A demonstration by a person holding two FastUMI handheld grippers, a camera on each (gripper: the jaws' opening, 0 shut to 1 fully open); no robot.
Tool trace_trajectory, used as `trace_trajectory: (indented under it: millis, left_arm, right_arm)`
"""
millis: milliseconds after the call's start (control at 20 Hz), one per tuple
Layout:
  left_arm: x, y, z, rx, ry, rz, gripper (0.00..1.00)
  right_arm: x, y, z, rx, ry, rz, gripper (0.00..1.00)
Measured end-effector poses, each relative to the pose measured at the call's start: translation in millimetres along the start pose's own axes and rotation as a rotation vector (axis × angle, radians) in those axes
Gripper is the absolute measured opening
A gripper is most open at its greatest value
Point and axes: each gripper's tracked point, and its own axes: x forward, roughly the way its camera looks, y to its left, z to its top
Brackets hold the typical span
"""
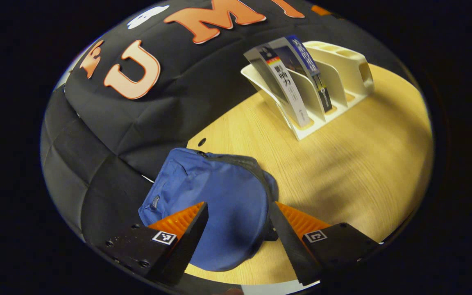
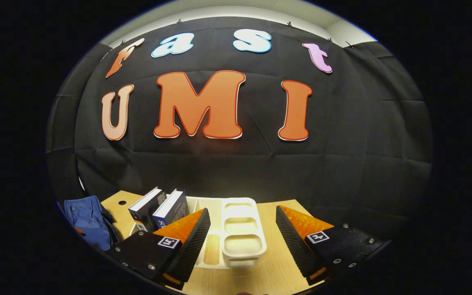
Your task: Open the schoolbag, grab two books from the bookshelf and put them into the schoolbag.
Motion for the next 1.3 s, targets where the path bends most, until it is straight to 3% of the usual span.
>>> trace_trajectory:
  millis: [300,500,700,850,950,1000,1150,1300]
  left_arm:
    - [30,-3,-31,0.117,0.114,0.098,0.97]
    - [30,-4,-29,0.176,0.113,0.133,0.95]
    - [24,6,-24,0.140,0.107,0.146,0.92]
    - [26,11,-24,0.095,0.124,0.134,0.84]
    - [25,12,-23,0.086,0.119,0.134,0.70]
    - [26,10,-23,0.090,0.122,0.125,0.51]
    - [23,13,-18,0.074,0.117,0.114,0.15]
    - [19,22,-9,-0.013,0.127,0.048,0.07]
  right_arm:
    - [-4,-12,-7,-0.015,0.014,-0.019,0.96]
    - [-5,-15,-7,-0.014,0.017,-0.029,0.96]
    - [-6,-8,-10,-0.019,0.026,-0.020,0.96]
    - [-5,0,-10,-0.020,0.026,0.001,0.96]
    - [-5,7,-9,-0.021,0.023,0.018,0.96]
    - [-5,9,-7,-0.022,0.019,0.024,0.96]
    - [-5,13,-5,-0.029,0.014,0.036,0.96]
    - [-6,22,-6,-0.022,0.027,0.061,0.96]
